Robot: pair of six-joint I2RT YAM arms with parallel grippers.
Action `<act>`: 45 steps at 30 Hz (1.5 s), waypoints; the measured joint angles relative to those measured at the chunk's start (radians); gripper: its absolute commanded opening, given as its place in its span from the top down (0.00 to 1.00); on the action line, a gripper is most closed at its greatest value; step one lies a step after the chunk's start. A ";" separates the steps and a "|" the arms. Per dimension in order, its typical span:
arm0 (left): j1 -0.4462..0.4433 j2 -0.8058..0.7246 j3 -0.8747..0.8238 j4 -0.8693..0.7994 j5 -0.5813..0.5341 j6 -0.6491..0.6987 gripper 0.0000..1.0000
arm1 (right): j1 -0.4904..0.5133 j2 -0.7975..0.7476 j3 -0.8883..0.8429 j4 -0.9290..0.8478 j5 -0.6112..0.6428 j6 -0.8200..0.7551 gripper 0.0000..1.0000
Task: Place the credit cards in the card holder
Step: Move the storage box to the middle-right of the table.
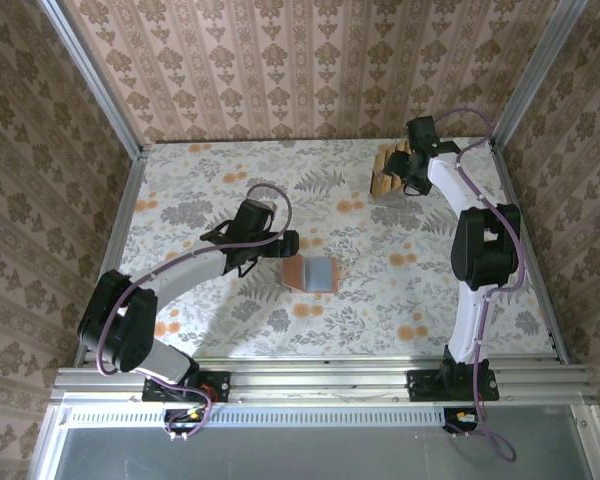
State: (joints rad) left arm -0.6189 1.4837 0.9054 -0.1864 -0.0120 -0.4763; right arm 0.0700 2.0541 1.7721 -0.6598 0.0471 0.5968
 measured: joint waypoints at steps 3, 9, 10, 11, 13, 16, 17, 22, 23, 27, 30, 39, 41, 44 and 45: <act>0.000 0.000 -0.001 0.001 0.005 -0.002 0.00 | 0.000 0.022 0.006 -0.004 0.004 -0.006 0.18; 0.000 0.000 -0.002 0.010 0.010 -0.002 0.00 | 0.007 0.059 0.009 -0.014 0.030 -0.027 0.18; 0.000 0.000 -0.002 0.012 0.012 -0.002 0.00 | 0.009 0.061 0.009 -0.019 0.035 -0.030 0.18; 0.000 0.000 -0.002 0.014 0.013 -0.002 0.00 | 0.012 0.063 0.009 -0.023 0.042 -0.036 0.18; 0.000 0.000 -0.002 0.014 0.014 -0.003 0.00 | 0.019 0.064 0.009 -0.025 0.055 -0.046 0.18; 0.000 0.000 -0.003 0.015 0.016 -0.006 0.00 | 0.027 0.070 0.010 -0.026 0.074 -0.063 0.20; 0.000 0.000 -0.004 0.015 0.016 -0.009 0.00 | 0.029 0.072 0.009 -0.026 0.079 -0.069 0.20; 0.000 0.000 -0.010 0.018 0.017 -0.017 0.00 | 0.033 0.090 0.009 -0.026 0.098 -0.097 0.25; 0.000 0.000 -0.010 0.019 0.017 -0.018 0.00 | 0.033 0.093 0.009 -0.026 0.100 -0.100 0.27; 0.000 0.000 -0.014 0.022 0.017 -0.021 0.00 | 0.034 0.095 0.009 -0.022 0.104 -0.115 0.31; 0.000 0.000 -0.018 0.022 0.017 -0.022 0.00 | 0.034 0.094 0.001 -0.015 0.104 -0.123 0.33; 0.000 0.000 -0.022 0.023 0.020 -0.025 0.00 | 0.036 0.043 -0.116 0.051 0.108 -0.123 0.36; 0.000 0.000 -0.022 0.023 0.020 -0.025 0.00 | 0.035 0.019 -0.150 0.055 0.108 -0.123 0.37; -0.002 0.000 -0.022 0.025 0.020 -0.026 0.00 | 0.035 -0.008 -0.193 0.065 0.116 -0.123 0.37; -0.002 0.000 -0.022 0.026 0.020 -0.026 0.00 | 0.035 -0.016 -0.204 0.069 0.118 -0.122 0.38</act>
State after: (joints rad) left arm -0.6205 1.4837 0.8837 -0.1604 0.0082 -0.5018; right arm 0.1055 2.0380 1.5677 -0.5907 0.1650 0.4744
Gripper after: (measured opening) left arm 0.999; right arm 0.629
